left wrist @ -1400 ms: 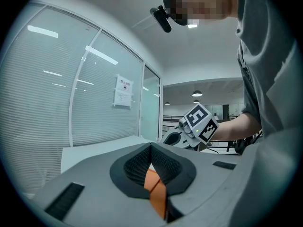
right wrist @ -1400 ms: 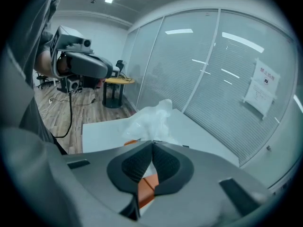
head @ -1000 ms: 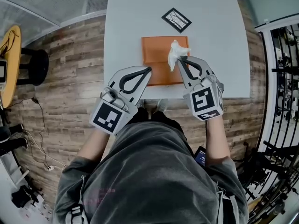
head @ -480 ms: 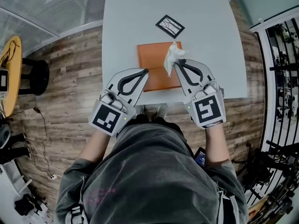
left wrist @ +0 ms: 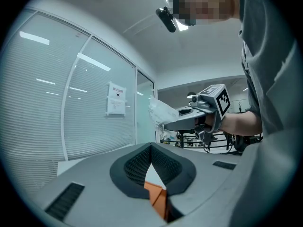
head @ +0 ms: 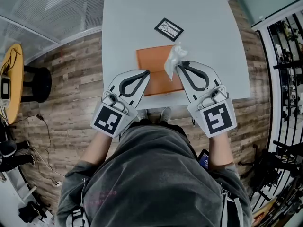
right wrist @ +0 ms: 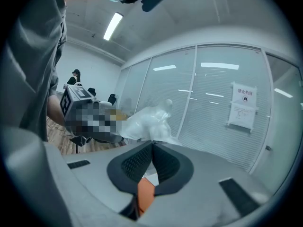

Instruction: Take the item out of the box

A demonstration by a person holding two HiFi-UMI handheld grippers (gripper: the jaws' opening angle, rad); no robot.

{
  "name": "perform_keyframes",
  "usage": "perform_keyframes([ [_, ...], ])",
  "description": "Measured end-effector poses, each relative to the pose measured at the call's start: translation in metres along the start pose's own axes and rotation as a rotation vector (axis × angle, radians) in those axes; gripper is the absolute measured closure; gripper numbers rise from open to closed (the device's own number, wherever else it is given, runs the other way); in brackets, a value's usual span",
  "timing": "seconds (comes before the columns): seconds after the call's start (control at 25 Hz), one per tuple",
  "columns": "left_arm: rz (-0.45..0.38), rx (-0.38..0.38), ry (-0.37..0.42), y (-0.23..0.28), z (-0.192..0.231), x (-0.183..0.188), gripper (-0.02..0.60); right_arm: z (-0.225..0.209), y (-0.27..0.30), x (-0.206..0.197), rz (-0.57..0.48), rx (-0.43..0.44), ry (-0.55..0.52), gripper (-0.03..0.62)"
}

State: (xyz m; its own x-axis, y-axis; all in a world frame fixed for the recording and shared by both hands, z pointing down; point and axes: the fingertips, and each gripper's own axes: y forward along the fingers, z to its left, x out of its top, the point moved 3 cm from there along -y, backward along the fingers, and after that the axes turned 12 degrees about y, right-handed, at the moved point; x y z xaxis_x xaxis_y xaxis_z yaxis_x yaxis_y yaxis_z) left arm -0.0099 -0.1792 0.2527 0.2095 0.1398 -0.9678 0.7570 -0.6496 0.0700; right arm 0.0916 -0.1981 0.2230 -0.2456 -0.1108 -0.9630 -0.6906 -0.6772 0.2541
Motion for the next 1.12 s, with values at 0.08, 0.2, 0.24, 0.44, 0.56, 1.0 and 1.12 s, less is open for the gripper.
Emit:
perform_keyframes([
  [0.08, -0.003, -0.002, 0.004, 0.002, -0.002, 0.003, 0.571, 0.000, -0.005, 0.004, -0.017, -0.002, 0.011, 0.588],
  [0.2, -0.002, -0.004, 0.002, 0.005, 0.002, 0.004, 0.572, -0.001, -0.005, 0.007, -0.027, -0.007, 0.020, 0.588],
  [0.24, -0.003, -0.006, 0.002, 0.006, 0.003, 0.004, 0.571, -0.002, -0.005, 0.008, -0.030, -0.006, 0.024, 0.588],
  [0.44, -0.016, -0.014, 0.014, 0.012, -0.004, 0.011, 0.571, 0.000, -0.013, 0.010, -0.050, -0.006, 0.049, 0.588],
  [0.56, -0.017, -0.016, 0.017, 0.014, -0.005, 0.012, 0.571, -0.001, -0.014, 0.009, -0.059, -0.009, 0.058, 0.588],
  [1.0, -0.007, -0.009, 0.007, 0.016, -0.003, 0.007, 0.571, -0.002, -0.013, 0.004, -0.068, -0.001, 0.115, 0.588],
  [1.12, -0.003, -0.006, 0.005, 0.015, -0.002, 0.006, 0.572, -0.002, -0.013, 0.004, -0.072, -0.003, 0.124, 0.588],
])
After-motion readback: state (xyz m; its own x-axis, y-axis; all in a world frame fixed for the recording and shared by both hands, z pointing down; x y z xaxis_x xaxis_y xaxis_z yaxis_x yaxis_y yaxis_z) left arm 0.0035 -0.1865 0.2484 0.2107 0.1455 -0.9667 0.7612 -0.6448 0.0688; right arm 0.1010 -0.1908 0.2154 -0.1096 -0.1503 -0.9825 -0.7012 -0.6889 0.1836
